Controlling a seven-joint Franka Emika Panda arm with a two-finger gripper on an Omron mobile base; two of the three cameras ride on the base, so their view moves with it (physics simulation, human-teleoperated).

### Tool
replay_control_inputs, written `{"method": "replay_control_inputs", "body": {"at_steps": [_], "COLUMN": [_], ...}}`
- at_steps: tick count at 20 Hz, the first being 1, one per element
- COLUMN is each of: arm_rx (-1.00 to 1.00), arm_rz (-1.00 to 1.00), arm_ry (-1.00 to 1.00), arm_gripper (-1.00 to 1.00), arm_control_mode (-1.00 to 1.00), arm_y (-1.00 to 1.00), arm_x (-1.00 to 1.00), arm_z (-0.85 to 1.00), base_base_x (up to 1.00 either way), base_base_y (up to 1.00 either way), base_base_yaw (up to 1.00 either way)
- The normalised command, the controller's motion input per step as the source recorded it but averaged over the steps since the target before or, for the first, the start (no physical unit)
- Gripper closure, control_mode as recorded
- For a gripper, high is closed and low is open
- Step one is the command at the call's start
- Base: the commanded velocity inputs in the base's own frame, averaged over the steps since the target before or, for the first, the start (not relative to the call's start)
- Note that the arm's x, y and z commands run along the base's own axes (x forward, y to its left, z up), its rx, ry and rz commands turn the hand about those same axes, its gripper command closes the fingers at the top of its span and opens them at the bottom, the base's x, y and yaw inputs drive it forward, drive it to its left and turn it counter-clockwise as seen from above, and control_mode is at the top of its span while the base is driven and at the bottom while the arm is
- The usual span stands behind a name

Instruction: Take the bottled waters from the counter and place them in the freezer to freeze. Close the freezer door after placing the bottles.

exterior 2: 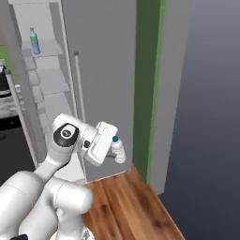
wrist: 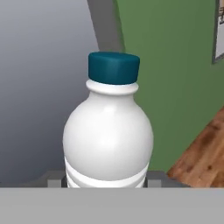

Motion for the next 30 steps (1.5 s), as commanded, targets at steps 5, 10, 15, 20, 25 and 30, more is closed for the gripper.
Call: {"method": "replay_control_inputs", "body": {"at_steps": [5, 10, 15, 20, 25, 30], "arm_rx": [0.0, 0.0, 0.0, 0.0, 0.0, 0.0], "arm_rz": [0.0, 0.0, 0.0, 0.0, 0.0, 0.0], "arm_ry": [0.0, 0.0, 0.0, 0.0, 0.0, 0.0], "arm_gripper": [1.0, 1.0, 1.0, 1.0, 1.0, 1.0], "arm_control_mode": [1.0, 1.0, 1.0, 1.0, 1.0, 1.0], "arm_y": [0.0, 0.0, 0.0, 0.0, 0.0, 0.0], "arm_x": [0.0, 0.0, 0.0, 0.0, 0.0, 0.0], "arm_z": [0.0, 0.0, 0.0, 0.0, 0.0, 0.0], "base_base_x": [0.66, 0.46, 0.21, 0.33, 0.36, 0.33], "base_base_y": [-0.58, -0.2, -0.03, -0.39, -0.28, -0.29], "base_base_yaw": [0.37, 0.62, 0.75, 0.62, 0.46, 0.15]}}
